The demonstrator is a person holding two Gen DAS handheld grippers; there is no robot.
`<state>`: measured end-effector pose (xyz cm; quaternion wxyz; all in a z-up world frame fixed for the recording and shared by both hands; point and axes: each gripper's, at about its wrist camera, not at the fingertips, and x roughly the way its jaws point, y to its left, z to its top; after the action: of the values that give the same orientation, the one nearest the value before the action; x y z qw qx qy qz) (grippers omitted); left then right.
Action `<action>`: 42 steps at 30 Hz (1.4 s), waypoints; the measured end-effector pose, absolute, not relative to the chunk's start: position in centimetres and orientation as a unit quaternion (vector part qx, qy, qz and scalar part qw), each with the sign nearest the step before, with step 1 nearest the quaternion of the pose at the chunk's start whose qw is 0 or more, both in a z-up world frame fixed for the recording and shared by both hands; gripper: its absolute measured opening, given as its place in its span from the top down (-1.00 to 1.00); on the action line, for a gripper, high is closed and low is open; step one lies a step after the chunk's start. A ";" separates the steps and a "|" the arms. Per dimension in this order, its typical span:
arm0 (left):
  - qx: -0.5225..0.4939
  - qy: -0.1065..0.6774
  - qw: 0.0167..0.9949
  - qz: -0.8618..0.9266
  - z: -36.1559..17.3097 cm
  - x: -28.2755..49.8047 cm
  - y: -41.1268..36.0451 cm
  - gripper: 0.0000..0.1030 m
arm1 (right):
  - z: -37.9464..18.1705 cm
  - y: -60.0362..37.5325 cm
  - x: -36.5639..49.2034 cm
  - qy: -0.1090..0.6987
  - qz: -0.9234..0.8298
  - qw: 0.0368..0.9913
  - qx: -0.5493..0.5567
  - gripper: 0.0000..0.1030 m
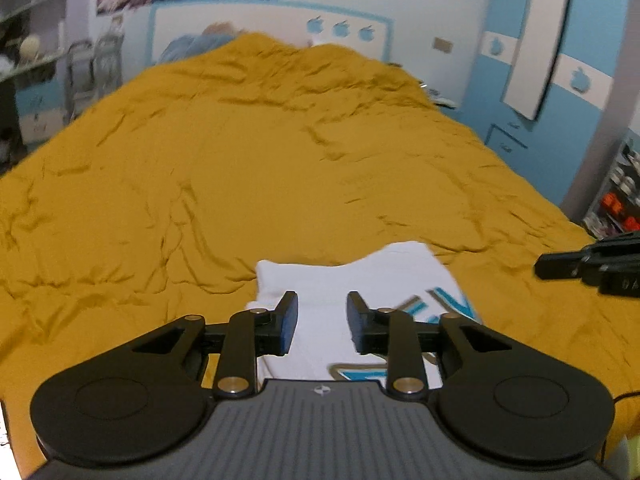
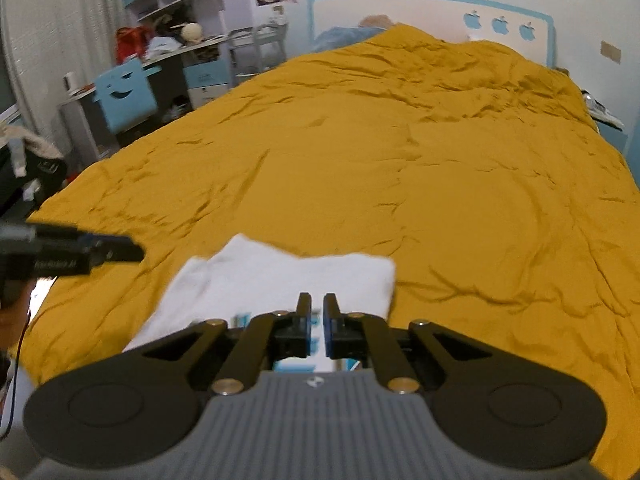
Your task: Fold small clothes
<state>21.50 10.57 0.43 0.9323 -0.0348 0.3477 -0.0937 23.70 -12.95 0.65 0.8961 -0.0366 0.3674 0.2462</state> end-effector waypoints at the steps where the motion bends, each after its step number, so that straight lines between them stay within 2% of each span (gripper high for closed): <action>1: -0.028 0.341 0.934 -0.098 0.7 20.6 10.1 0.20 | 0.8 -12.7 22.1 0.364 0.248 0.897 -0.040 0.94; 3: -0.012 0.330 0.938 -0.101 1.1 19.3 9.2 0.12 | 0.9 -12.5 19.9 0.357 0.245 0.900 -0.045 0.75; 5: 0.004 0.320 0.942 -0.103 1.0 18.1 8.2 0.10 | 0.8 -12.3 17.8 0.347 0.240 0.905 -0.049 0.67; 14: 0.017 0.317 0.941 -0.117 -1.6 14.3 5.3 -0.07 | -1.2 -11.2 10.9 0.316 0.194 0.928 -0.027 0.50; 22: 0.027 0.336 0.933 -0.122 -3.3 12.5 4.3 -0.18 | -4.3 -10.8 8.8 0.355 0.172 0.919 -0.019 0.38; 25: 0.030 0.338 0.935 -0.108 -3.7 11.7 4.1 -0.27 | -5.0 -10.9 8.1 0.361 0.160 0.919 -0.024 0.36; 27: 0.033 0.336 0.936 -0.102 -3.8 11.2 4.0 -0.45 | -5.1 -11.0 7.5 0.357 0.154 0.921 -0.028 0.15; 28: 0.033 0.334 0.937 -0.100 -3.9 10.8 3.9 -0.47 | -5.2 -10.9 7.1 0.353 0.152 0.923 -0.031 0.11; 33: 0.040 0.325 0.941 -0.087 -4.0 9.3 3.8 -0.61 | -5.4 -10.8 5.6 0.342 0.149 0.927 -0.032 0.05; 37: 0.052 0.313 0.945 -0.083 -3.6 7.9 3.6 -0.63 | -5.3 -11.0 4.5 0.331 0.139 0.933 -0.027 0.04; 42: 0.051 0.308 0.948 -0.067 -3.4 7.2 3.8 -0.65 | -4.9 -11.0 3.4 0.312 0.122 0.942 -0.026 -0.15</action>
<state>7.22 3.76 -3.39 0.9475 0.0509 0.3084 -0.0673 3.38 -11.04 -4.94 0.9417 -0.0257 0.3124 0.1219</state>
